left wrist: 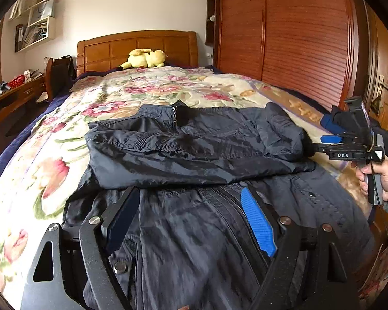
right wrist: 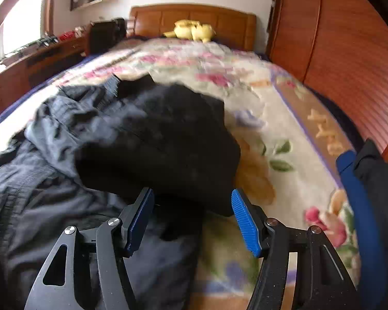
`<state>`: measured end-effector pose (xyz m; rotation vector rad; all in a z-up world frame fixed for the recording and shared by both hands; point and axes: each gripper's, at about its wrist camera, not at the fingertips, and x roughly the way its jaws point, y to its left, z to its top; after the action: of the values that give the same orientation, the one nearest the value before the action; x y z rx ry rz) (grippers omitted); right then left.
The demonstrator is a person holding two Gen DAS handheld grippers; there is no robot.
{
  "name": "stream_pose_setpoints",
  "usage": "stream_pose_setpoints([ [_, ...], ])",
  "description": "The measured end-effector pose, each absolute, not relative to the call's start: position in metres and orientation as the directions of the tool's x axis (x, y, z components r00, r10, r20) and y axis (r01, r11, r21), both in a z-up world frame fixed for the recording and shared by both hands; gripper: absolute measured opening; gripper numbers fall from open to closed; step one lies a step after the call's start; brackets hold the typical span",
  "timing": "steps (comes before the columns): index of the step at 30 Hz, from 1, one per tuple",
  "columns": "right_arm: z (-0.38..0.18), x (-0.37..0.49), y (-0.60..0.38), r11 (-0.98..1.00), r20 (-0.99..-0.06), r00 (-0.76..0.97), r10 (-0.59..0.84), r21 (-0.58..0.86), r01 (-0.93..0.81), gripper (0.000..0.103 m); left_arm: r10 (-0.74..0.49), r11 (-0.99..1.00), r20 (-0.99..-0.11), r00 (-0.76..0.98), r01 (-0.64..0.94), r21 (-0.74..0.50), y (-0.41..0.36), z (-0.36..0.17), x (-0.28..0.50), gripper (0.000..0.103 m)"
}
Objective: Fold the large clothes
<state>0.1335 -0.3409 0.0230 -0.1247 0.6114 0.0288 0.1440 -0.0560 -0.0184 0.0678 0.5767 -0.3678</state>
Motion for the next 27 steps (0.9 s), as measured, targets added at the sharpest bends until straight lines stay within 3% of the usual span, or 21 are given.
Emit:
stream_pose_setpoints([
  [12, 0.002, 0.182, -0.333, 0.995, -0.604, 0.794, -0.069, -0.104, 0.008, 0.064, -0.327, 0.929, -0.558, 0.763, 0.368, -0.042, -0.059, -0.032, 0.161, 0.081],
  [13, 0.003, 0.182, -0.332, 0.994, -0.597, 0.799, -0.07, -0.107, 0.008, 0.062, -0.327, 0.929, -0.559, 0.762, 0.367, -0.042, -0.059, -0.033, 0.161, 0.081],
  [16, 0.01, 0.18, -0.329, 0.992, -0.547, 0.835, -0.056, -0.124, -0.014, 0.026, -0.324, 0.93, -0.561, 0.762, 0.366, -0.041, -0.059, -0.035, 0.16, 0.081],
  [17, 0.013, 0.179, -0.326, 0.989, -0.526, 0.849, -0.061, -0.144, -0.019, 0.019, -0.325, 0.93, -0.56, 0.762, 0.365, -0.042, -0.058, -0.035, 0.158, 0.081],
  [27, 0.07, 0.177, -0.28, 0.98, -0.351, 0.936, -0.024, -0.194, -0.047, 0.013, -0.302, 0.945, -0.54, 0.785, 0.323, -0.058, -0.028, -0.027, 0.137, 0.081],
])
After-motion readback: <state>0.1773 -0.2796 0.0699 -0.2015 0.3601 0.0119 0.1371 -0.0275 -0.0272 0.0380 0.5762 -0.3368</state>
